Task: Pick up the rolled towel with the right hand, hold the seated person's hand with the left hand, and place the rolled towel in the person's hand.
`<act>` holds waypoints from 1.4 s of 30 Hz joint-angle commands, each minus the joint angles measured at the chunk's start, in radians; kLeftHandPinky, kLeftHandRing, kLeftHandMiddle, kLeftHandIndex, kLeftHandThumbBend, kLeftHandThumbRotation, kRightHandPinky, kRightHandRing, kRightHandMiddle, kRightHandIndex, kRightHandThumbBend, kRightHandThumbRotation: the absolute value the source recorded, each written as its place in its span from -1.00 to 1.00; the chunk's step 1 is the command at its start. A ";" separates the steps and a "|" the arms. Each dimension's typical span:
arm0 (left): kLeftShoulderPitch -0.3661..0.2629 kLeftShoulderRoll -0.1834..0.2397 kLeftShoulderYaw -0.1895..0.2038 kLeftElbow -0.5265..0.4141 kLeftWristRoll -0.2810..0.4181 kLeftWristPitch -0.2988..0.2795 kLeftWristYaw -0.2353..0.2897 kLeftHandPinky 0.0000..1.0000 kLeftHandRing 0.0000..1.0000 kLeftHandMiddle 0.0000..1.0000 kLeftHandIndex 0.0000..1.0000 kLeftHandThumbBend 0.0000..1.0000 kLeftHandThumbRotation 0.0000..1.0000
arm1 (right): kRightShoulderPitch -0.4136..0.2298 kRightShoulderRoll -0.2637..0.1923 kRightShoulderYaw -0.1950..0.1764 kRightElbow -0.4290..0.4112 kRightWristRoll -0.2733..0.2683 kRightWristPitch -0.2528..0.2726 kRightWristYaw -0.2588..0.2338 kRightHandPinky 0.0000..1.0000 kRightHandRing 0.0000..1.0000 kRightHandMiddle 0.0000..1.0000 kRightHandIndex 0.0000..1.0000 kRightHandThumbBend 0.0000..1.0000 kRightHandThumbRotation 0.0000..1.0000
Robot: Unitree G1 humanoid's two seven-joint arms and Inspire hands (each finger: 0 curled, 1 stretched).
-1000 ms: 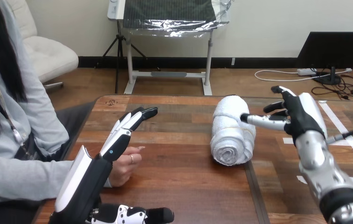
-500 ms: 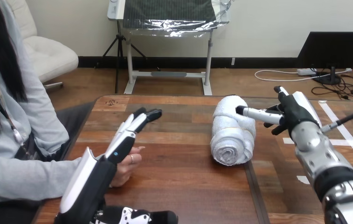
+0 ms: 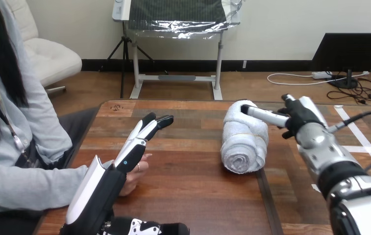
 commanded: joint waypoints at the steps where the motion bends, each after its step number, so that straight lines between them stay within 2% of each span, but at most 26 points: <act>1: -0.071 -0.013 -0.020 0.000 -0.039 -0.035 0.005 1.00 0.97 0.84 0.85 1.00 0.21 | -0.253 0.055 -0.005 0.033 0.006 0.033 -0.011 0.83 1.00 1.00 1.00 1.00 0.29; 6: -0.074 -0.016 -0.016 0.001 -0.025 -0.039 0.009 1.00 0.93 0.82 0.83 1.00 0.21 | -0.265 0.067 0.003 0.040 -0.003 0.037 -0.010 0.96 1.00 1.00 1.00 1.00 0.36; 10: -0.077 -0.022 -0.023 0.002 -0.026 -0.036 0.008 1.00 0.91 0.80 0.82 1.00 0.20 | -0.277 0.073 0.042 0.050 -0.044 0.047 -0.005 0.98 1.00 1.00 1.00 1.00 0.44; 15: -0.073 -0.028 -0.026 -0.003 -0.020 -0.027 0.009 1.00 0.88 0.79 0.80 1.00 0.20 | -0.294 0.084 0.059 0.058 -0.062 0.075 -0.004 1.00 1.00 1.00 1.00 1.00 0.52; 18: -0.072 -0.033 -0.028 -0.008 -0.012 -0.024 0.010 1.00 0.87 0.79 0.80 1.00 0.20 | -0.306 0.086 0.095 0.066 -0.095 0.093 0.023 1.00 1.00 1.00 1.00 1.00 0.59; 20: -0.073 -0.036 -0.033 -0.009 -0.013 -0.024 0.009 1.00 0.87 0.79 0.80 1.00 0.20 | -0.316 0.088 0.137 0.072 -0.136 0.105 0.049 1.00 1.00 1.00 1.00 1.00 0.67; 24: -0.073 -0.042 -0.034 -0.012 -0.003 -0.027 0.012 1.00 0.87 0.79 0.78 1.00 0.19 | -0.325 0.088 0.181 0.077 -0.186 0.106 0.079 1.00 1.00 1.00 1.00 1.00 0.82; 26: -0.073 -0.043 -0.034 -0.015 0.002 -0.028 0.012 1.00 0.86 0.79 0.78 1.00 0.19 | -0.335 0.087 0.223 0.081 -0.230 0.106 0.115 0.92 0.99 1.00 1.00 1.00 0.91; 29: -0.073 -0.048 -0.037 -0.016 0.002 -0.032 0.013 1.00 0.85 0.79 0.78 1.00 0.18 | -0.345 0.087 0.244 0.084 -0.256 0.105 0.152 0.78 0.98 0.99 1.00 1.00 0.95; 33: -0.071 -0.055 -0.036 -0.018 0.009 -0.035 0.016 1.00 0.84 0.79 0.78 1.00 0.17 | -0.352 0.086 0.272 0.088 -0.292 0.091 0.186 0.69 0.98 0.98 1.00 0.95 0.99; 36: -0.064 -0.058 -0.033 -0.028 0.019 -0.029 0.018 1.00 0.84 0.79 0.77 1.00 0.17 | -0.356 0.089 0.299 0.091 -0.324 0.081 0.196 0.69 0.96 0.94 0.97 0.90 0.99; 42: -0.055 -0.061 -0.035 -0.036 0.024 -0.028 0.019 1.00 0.84 0.79 0.77 1.00 0.17 | -0.359 0.100 0.299 0.092 -0.332 0.101 0.196 0.77 0.96 0.96 0.95 0.95 1.00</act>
